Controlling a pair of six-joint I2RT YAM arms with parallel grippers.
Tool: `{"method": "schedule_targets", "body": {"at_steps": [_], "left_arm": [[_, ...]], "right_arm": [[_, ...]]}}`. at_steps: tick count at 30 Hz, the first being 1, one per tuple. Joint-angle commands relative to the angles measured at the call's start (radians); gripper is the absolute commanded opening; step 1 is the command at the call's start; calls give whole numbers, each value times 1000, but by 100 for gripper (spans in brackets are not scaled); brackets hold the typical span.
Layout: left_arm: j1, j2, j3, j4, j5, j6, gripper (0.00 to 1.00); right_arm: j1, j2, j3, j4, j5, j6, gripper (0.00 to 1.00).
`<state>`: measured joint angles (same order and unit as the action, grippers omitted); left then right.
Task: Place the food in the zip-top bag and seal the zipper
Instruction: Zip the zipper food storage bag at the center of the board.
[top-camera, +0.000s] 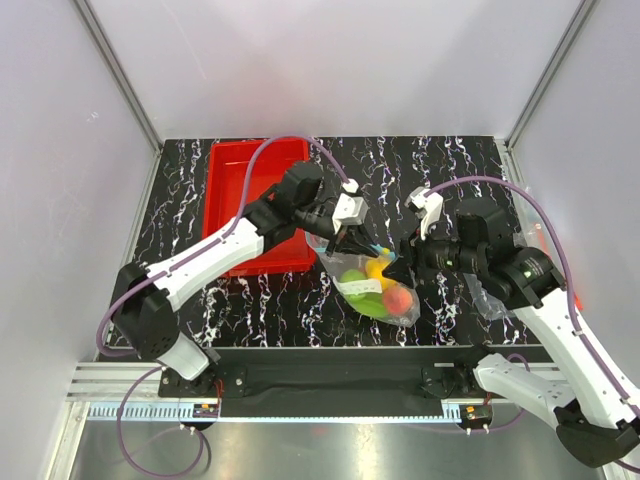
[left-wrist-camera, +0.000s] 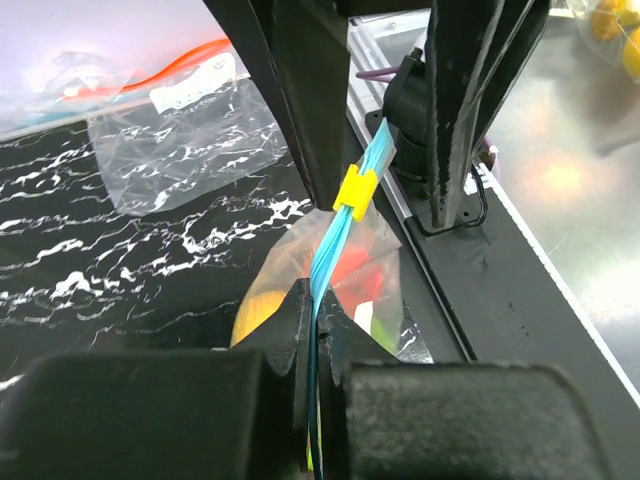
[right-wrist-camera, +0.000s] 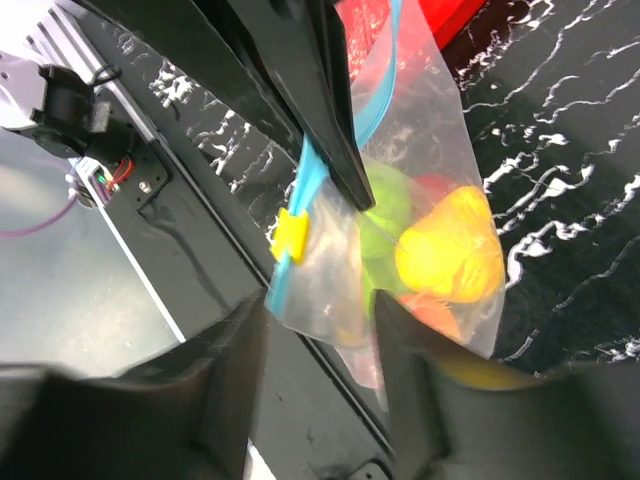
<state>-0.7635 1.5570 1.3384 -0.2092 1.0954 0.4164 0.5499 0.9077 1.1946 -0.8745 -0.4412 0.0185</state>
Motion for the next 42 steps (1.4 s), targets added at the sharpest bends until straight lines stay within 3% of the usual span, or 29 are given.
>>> {"method": "schedule_targets", "body": {"at_steps": [1,8,10,12,15,20,30,35,42], "left_arm": [[18,-57,-2,50,38,-42,0],[20,-81,-25,21,38,-2,1],[23,-94,-30,10,35,10,39],[23,-113,-39,14,20,18,58],[32,-153,-70,83,40,-4,67],[36,-154,-42,133,124,-63,65],[10,-95,39,151,77,-142,56],[7,-80,51,151,47,-139,59],[3,-63,73,136,60,-134,50]], "right_arm": [[4,-13,-27,91,-39,26,49],[4,-32,-52,164,-4,54,0],[5,-36,-47,175,-8,55,0],[4,-30,-33,161,-16,44,0],[4,-20,-24,143,-33,34,0],[4,-15,-32,166,-71,37,0],[4,8,-21,173,-102,35,0],[4,10,-13,169,-117,37,0],[4,8,-7,163,-120,38,0]]}}
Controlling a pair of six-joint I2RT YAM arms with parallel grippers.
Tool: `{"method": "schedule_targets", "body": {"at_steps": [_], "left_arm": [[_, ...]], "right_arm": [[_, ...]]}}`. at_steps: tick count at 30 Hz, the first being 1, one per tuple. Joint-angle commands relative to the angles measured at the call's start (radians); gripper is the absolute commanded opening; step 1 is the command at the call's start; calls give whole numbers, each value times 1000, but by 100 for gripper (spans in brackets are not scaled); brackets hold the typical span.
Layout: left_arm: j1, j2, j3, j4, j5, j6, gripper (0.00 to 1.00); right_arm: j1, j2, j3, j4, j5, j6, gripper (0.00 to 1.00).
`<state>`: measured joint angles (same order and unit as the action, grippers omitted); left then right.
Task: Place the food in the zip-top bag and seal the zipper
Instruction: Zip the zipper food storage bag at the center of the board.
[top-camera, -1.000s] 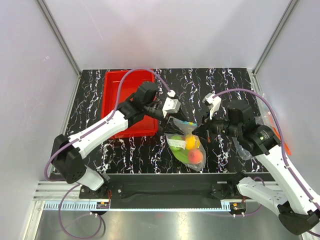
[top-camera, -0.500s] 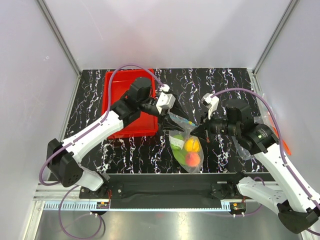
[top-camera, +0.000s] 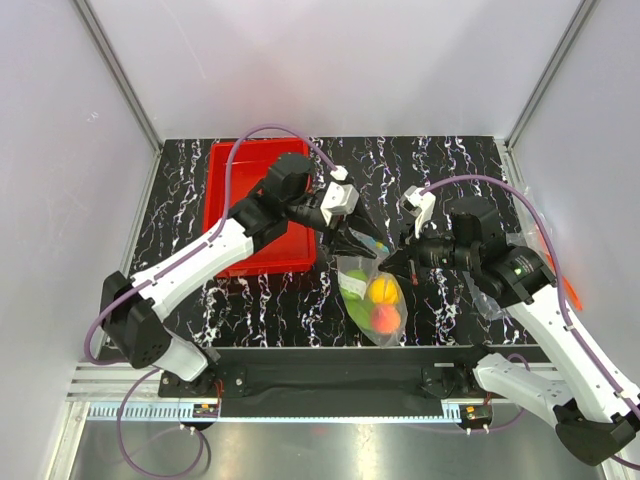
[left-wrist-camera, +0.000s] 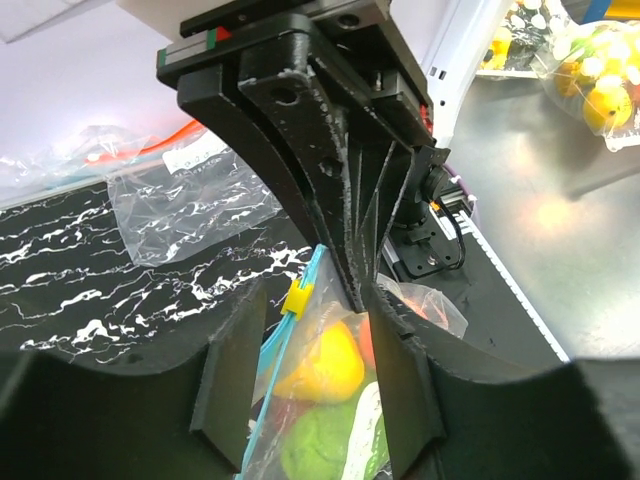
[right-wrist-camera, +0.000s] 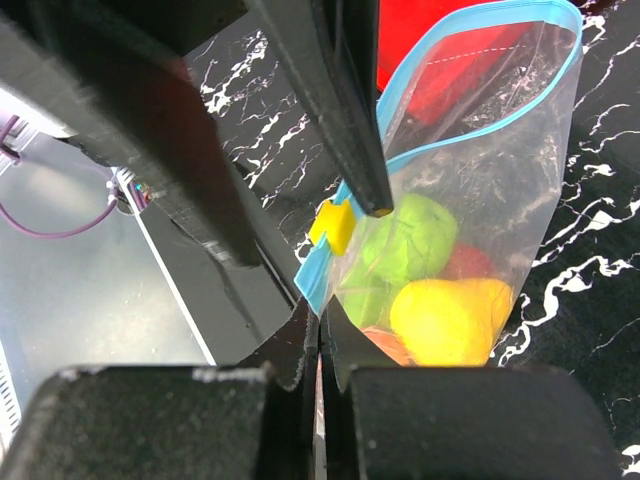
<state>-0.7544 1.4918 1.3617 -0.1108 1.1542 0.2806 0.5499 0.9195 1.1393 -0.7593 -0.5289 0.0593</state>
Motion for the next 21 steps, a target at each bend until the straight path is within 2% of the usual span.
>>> {"method": "schedule_targets", "body": {"at_steps": [1,3,7,11,12,13,14,17,18,19,21], "left_arm": [[-8,4,51,34,-5,3,46],[-16,12,65,25,-11,9,40],[-23,30,89,-30,-39,42,16],[-25,38,100,-46,-47,43,1],[-25,38,102,-50,-48,46,0],[-25,38,102,-62,-51,51,0],[-25,33,105,-72,-54,51,0],[-25,33,117,-115,-56,74,0],[-25,31,119,-122,-56,78,0],[-25,28,119,-127,-59,84,0],[-25,25,119,-127,-54,86,0]], "right_arm": [[4,-4,48,46,-33,-6,0],[4,-7,48,46,-28,-3,0],[5,-14,51,49,-26,-3,0],[4,-13,54,40,-19,-7,0],[4,-14,54,37,-7,-7,2],[4,-18,54,40,1,-4,25],[4,-21,51,46,7,-1,31],[4,-30,51,58,15,2,34],[4,-28,51,60,15,5,34],[4,-28,53,63,14,5,25],[4,-22,56,64,10,5,14]]}}
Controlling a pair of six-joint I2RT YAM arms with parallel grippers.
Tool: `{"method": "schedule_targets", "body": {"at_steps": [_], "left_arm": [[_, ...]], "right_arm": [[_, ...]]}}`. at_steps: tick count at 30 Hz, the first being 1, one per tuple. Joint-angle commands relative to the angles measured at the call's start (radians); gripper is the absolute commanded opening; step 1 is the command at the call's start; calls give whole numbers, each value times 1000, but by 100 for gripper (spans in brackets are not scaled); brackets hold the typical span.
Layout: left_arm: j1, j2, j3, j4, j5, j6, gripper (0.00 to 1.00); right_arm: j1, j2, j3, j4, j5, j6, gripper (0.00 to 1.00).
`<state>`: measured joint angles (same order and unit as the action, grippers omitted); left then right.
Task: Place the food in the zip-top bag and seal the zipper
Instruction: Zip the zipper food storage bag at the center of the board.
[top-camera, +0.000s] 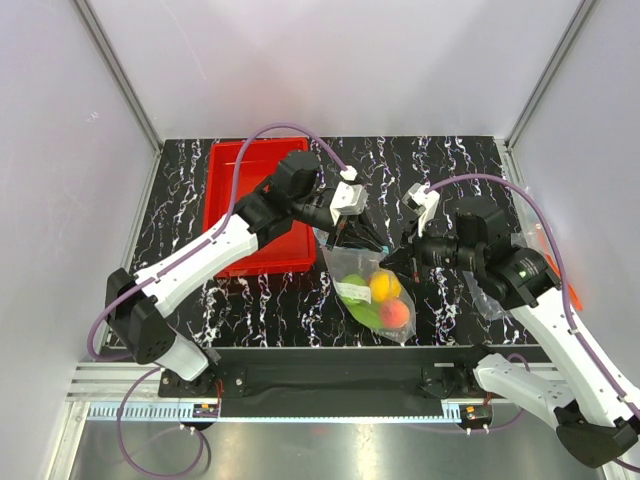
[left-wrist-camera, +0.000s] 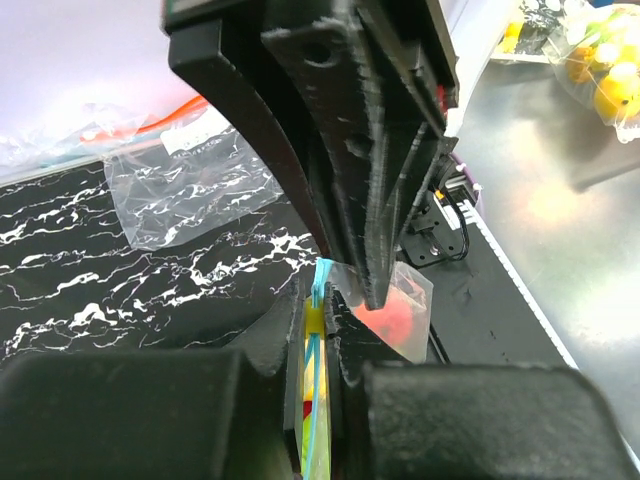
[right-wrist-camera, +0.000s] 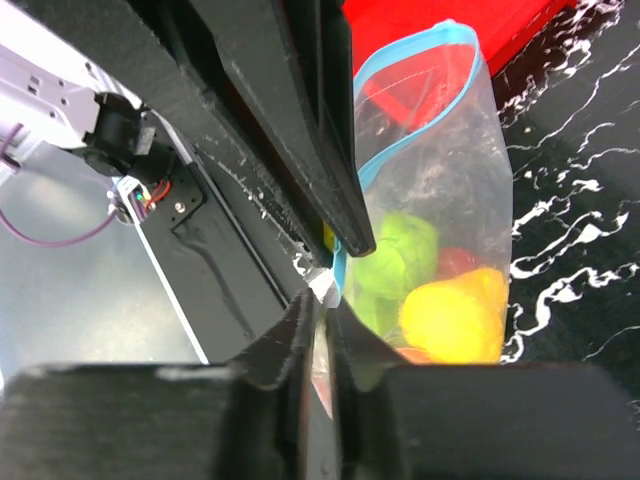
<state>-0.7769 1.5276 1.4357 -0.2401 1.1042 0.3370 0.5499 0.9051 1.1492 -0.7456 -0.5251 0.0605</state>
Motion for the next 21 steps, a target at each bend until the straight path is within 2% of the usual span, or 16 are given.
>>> {"method": "schedule_targets", "body": {"at_steps": [1,4,14,21], "left_arm": [[-2,-11,43,-4,-3,31,0],[-2,-12,45,-11,2,33,0],[2,5,34,-68,-15,96,0],[51,19,46,-125,2,105,0]], "right_arm": [[4,-2,50,48,8,5,6],[5,2,52,49,14,9,0],[5,-52,73,37,134,18,0],[5,-124,66,19,226,-1,0]]}}
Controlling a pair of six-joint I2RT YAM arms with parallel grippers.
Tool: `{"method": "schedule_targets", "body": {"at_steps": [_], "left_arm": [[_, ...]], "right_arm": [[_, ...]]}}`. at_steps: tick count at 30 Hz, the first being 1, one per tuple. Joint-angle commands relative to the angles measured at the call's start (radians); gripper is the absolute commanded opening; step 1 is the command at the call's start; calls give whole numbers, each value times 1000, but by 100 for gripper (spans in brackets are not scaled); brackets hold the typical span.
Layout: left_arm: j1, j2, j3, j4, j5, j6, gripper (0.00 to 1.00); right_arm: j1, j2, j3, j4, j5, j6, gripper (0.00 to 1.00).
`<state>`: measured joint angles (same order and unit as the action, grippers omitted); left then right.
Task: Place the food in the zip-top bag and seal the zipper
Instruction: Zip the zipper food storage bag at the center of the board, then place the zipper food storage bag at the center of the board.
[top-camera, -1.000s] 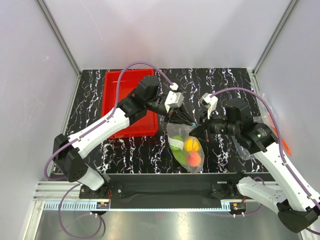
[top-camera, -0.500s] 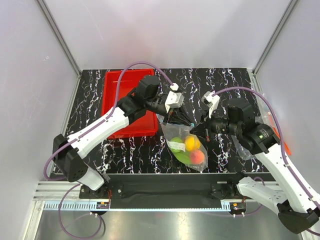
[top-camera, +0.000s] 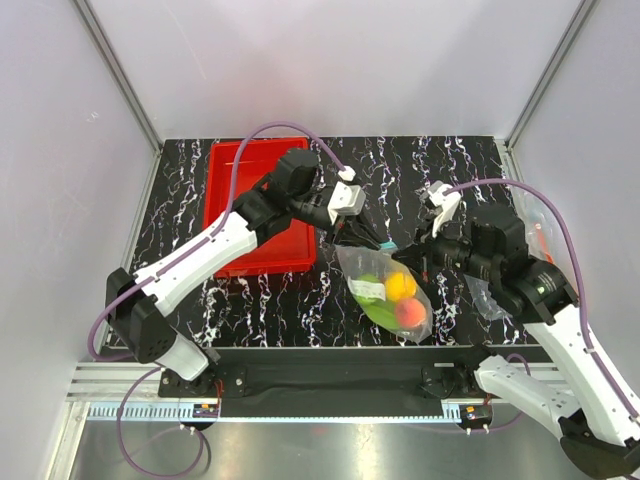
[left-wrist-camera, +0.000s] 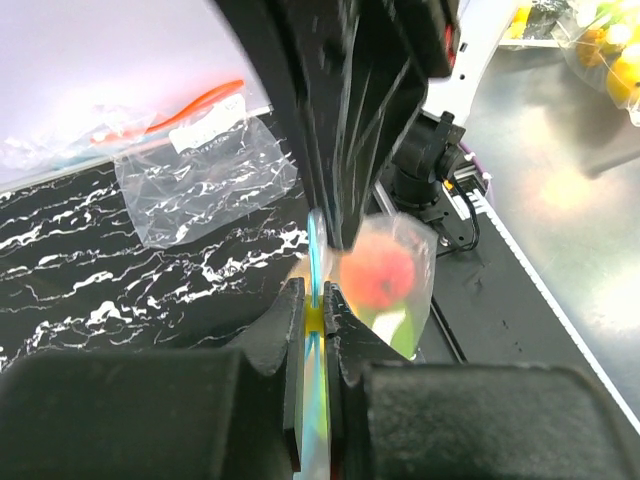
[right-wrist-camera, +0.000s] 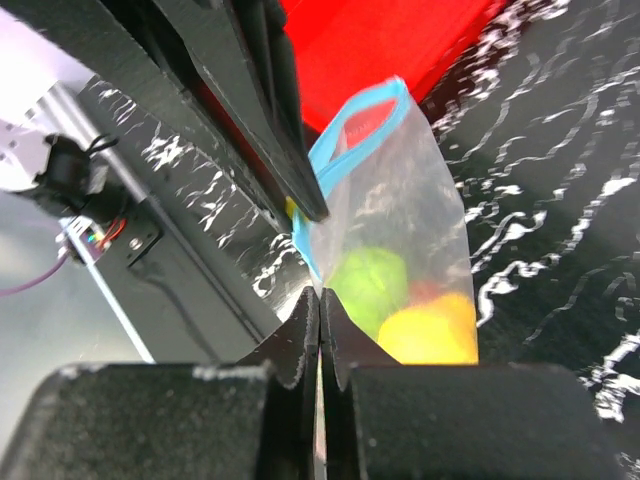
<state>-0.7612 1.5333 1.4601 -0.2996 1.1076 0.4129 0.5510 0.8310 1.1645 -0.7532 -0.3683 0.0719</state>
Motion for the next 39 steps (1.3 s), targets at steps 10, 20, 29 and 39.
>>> {"method": "schedule_targets", "body": {"at_steps": [10,20,29,39], "left_arm": [[71,1,-15,-81,-19,53,0],[86,-21,-107,-36,-51,18,0],[100,-9,-110,-73,-121,-6,0],[177,-1,-133,-59,-305,-195,0]], "right_arm": [[3,-101,64,26,259,3,0],[3,-98,113,-66,840,94,0],[3,-96,127,-89,1189,169,0],[3,-87,54,-46,1264,219,0]]}}
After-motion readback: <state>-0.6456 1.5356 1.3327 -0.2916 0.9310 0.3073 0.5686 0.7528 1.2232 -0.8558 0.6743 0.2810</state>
